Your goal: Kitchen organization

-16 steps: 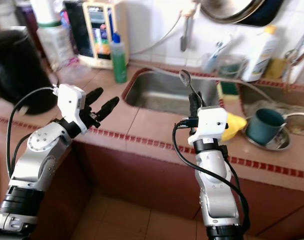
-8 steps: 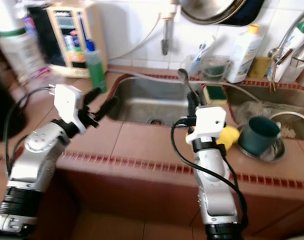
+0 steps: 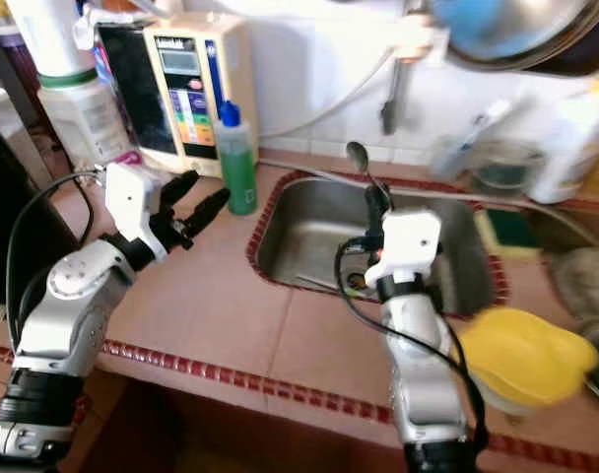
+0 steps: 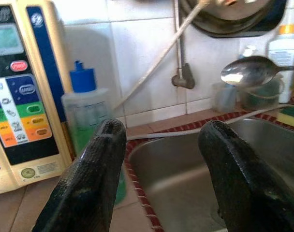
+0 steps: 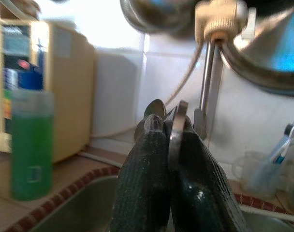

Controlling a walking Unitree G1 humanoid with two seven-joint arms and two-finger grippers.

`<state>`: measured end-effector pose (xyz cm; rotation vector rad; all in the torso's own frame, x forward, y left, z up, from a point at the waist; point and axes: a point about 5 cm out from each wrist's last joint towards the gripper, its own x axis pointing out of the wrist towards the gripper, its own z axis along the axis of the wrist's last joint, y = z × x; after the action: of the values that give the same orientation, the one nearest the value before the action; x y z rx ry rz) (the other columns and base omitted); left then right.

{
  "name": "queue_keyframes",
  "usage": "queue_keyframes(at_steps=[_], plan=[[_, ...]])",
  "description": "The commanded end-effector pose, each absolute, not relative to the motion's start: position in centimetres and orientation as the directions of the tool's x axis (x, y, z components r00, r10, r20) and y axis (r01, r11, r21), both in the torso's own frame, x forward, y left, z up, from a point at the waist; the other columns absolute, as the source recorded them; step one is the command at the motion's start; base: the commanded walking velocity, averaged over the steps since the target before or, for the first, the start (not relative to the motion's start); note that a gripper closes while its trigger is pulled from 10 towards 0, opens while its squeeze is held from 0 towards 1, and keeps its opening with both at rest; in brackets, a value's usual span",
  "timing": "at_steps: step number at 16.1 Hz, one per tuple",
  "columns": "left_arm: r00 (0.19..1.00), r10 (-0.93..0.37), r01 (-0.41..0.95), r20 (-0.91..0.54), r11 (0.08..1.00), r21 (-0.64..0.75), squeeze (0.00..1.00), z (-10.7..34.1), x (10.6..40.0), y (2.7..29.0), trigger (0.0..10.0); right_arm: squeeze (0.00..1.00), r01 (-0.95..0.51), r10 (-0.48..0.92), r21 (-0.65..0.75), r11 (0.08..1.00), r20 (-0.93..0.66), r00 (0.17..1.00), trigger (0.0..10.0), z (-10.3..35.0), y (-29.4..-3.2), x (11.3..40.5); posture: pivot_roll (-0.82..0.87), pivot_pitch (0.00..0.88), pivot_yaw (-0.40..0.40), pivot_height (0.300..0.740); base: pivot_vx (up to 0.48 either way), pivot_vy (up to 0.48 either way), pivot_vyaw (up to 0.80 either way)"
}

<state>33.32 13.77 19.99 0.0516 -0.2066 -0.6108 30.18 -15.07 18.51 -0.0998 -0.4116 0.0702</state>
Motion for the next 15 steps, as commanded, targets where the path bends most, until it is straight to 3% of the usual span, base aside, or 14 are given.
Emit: queue_keyframes(at_steps=[1,5,7,15], plan=[[0.782,-0.599,0.588,0.175,0.801,0.114,0.0,20.8,33.3,12.8,10.0,0.0,0.017,0.022,-0.105,0.994,0.36,0.933,10.0,18.5,-16.8,30.7,-0.19,0.0,0.033,0.74,0.0,0.0,0.0],[0.749,-0.648,0.626,0.14,0.761,0.172,0.0,22.6,33.1,11.3,10.0,0.0,0.087,-0.053,-0.1,0.991,0.298,0.953,10.0,19.4,-19.9,32.2,-0.19,0.004,0.039,0.74,0.0,0.0,0.0],[0.689,-0.713,0.683,0.129,0.698,0.215,0.0,23.3,32.2,10.1,10.0,0.0,0.061,-0.028,-0.115,0.992,0.276,0.961,10.0,20.1,-20.5,32.7,-0.19,0.016,0.043,0.74,0.0,0.0,0.0],[0.529,-0.848,0.825,0.013,0.518,0.225,0.0,21.9,27.9,6.4,10.0,0.0,-0.04,0.046,-0.051,0.998,0.11,0.993,10.0,18.8,-19.5,34.4,-0.15,0.098,0.05,0.74,0.0,0.0,0.0]])
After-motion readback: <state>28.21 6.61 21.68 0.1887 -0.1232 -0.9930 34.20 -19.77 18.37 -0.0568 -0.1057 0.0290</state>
